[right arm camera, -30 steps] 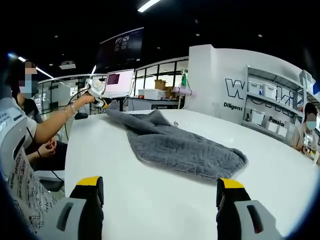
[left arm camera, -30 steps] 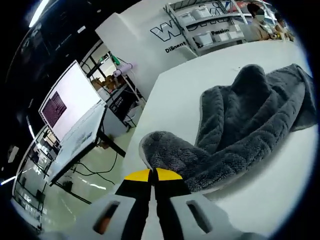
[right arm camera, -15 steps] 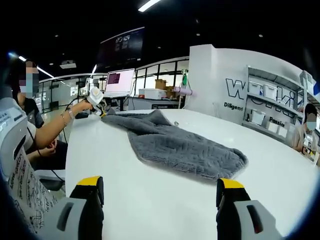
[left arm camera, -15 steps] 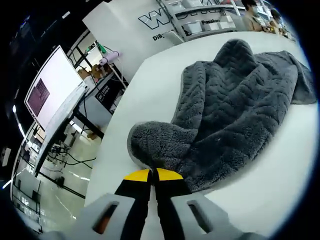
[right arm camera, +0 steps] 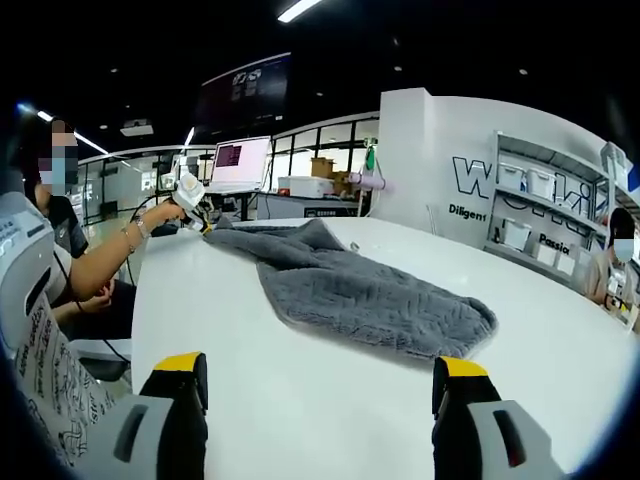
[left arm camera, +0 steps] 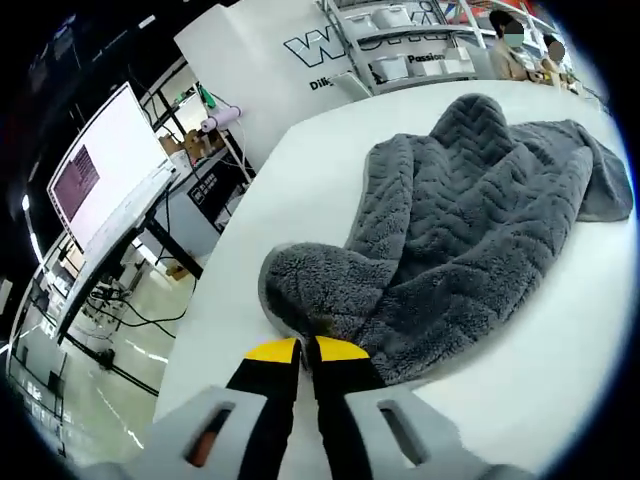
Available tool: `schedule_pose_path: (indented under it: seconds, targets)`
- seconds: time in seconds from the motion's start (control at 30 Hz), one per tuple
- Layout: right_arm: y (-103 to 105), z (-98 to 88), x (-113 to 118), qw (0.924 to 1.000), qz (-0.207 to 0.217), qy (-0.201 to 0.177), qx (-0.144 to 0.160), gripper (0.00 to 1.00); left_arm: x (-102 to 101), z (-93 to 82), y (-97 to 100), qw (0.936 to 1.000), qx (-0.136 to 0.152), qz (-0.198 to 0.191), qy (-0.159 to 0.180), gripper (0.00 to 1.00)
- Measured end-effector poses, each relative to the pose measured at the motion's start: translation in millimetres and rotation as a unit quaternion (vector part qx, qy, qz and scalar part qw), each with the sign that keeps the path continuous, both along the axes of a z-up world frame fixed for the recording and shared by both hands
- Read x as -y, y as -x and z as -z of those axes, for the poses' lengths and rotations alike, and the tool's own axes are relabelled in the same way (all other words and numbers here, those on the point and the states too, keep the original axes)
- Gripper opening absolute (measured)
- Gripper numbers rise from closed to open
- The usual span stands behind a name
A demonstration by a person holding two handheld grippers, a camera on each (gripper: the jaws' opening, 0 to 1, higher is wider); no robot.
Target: Fold the towel on the table until its edges align and the towel forms a compact rectangular stack.
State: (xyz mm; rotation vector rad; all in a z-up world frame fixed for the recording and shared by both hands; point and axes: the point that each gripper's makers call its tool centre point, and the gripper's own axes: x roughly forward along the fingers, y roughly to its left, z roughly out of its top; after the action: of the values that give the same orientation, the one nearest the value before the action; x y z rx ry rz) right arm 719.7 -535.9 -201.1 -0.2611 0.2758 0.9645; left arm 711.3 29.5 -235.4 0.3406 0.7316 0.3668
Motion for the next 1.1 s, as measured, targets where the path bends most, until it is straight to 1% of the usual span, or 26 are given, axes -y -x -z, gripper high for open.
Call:
schedule_pose_path:
  seconds: [0.13,0.2,0.27,0.3,0.37,0.47,0.5,0.53,0.63,0.73,0.83,0.93,0.97,1.03,1.1]
  targets:
    - [2.1,1.7,-3.4,1.0,-0.007,0.003,-0.003,0.97,-1.9,-7.6,4.2,0.9999,0.01,-0.005,0.0,0.2]
    - [2.1,1.0,-3.8,1.0,-0.007,0.003,-0.003,0.97,0.6,-11.8,5.2,0.9998,0.018,-0.001,0.006,0.21]
    - [1.0,-0.1,-3.5,1.0,-0.005,0.001,-0.002,0.97,8.2,-17.6,4.8,0.999,0.036,0.009,0.023,0.22]
    - [0.1,-0.6,-3.3,1.0,-0.004,0.0,-0.001,0.97,13.0,-20.5,6.1,0.9986,0.042,0.013,0.03,0.25]
    - [-0.7,-0.4,-3.4,1.0,-0.003,-0.001,-0.002,0.97,18.3,-23.9,6.6,0.9981,0.047,0.021,0.032,0.28]
    - [-0.4,0.8,-4.6,1.0,-0.004,0.0,-0.004,0.97,30.0,-25.8,7.6,0.9973,0.053,0.033,0.038,0.43]
    - [0.1,1.4,-5.0,1.0,-0.006,0.001,-0.005,0.97,35.4,-26.6,7.7,0.9964,0.059,0.038,0.049,0.5]
    - [0.3,1.6,-5.1,1.0,-0.006,0.002,-0.005,0.97,38.1,-28.0,7.8,0.9957,0.064,0.039,0.054,0.54]
    - [0.7,1.5,-3.9,1.0,-0.005,0.003,-0.005,0.97,47.1,-32.4,9.8,0.9944,0.072,0.047,0.061,0.63]
    - [-0.1,0.4,-1.4,1.0,0.0,0.001,-0.004,0.97,59.2,-32.5,10.3,0.9923,0.072,0.062,0.08,0.73]
    - [-0.5,0.2,-0.2,1.0,0.003,0.001,-0.004,0.97,75.5,-37.3,9.7,0.9883,0.083,0.083,0.097,0.79]
    - [-0.1,0.6,-0.3,1.0,0.004,0.001,-0.005,0.97,89.5,-40.7,9.8,0.9858,0.089,0.098,0.102,0.84]
    - [0.2,0.7,-0.5,1.0,0.004,0.002,-0.005,0.97,95.7,-40.7,8.6,0.9845,0.09,0.111,0.102,0.85]
    - [1.0,0.8,-0.8,1.0,0.003,0.002,-0.005,0.97,102.0,-38.4,7.5,0.983,0.09,0.117,0.109,0.9]
    - [1.9,0.7,-1.0,1.0,0.003,0.002,-0.004,0.97,112.3,-32.3,6.3,0.9813,0.084,0.13,0.115,0.93]
